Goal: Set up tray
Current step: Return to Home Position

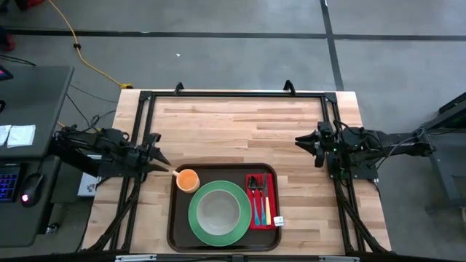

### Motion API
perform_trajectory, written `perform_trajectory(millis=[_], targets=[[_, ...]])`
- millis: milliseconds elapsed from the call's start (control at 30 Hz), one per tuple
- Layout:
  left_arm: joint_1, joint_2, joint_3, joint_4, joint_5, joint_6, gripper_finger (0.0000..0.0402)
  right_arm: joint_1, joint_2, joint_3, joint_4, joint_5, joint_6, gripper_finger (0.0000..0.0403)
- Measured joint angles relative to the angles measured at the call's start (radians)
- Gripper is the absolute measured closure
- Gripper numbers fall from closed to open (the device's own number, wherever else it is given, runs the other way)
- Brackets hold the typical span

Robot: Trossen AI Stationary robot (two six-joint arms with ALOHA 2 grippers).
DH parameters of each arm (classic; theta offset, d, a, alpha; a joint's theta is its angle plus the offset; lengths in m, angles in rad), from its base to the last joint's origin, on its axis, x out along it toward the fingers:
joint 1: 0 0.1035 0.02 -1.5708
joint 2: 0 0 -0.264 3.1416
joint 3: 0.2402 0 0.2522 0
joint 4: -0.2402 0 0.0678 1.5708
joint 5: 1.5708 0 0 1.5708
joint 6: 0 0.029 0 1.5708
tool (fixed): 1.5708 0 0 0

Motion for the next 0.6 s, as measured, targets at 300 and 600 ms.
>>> perform_trajectory(millis=[300, 600], targets=[[0.0, -0.001, -0.115, 0.156, -0.022, -0.044, 0.0266, 0.0, 0.0, -0.001, -0.018, -0.001, -0.001, 0.032], [0.0, -0.044, -0.117, 0.151, -0.026, -0.04, 0.0266, 0.0, -0.051, -0.134, 0.142, -0.01, -0.001, 0.032]])
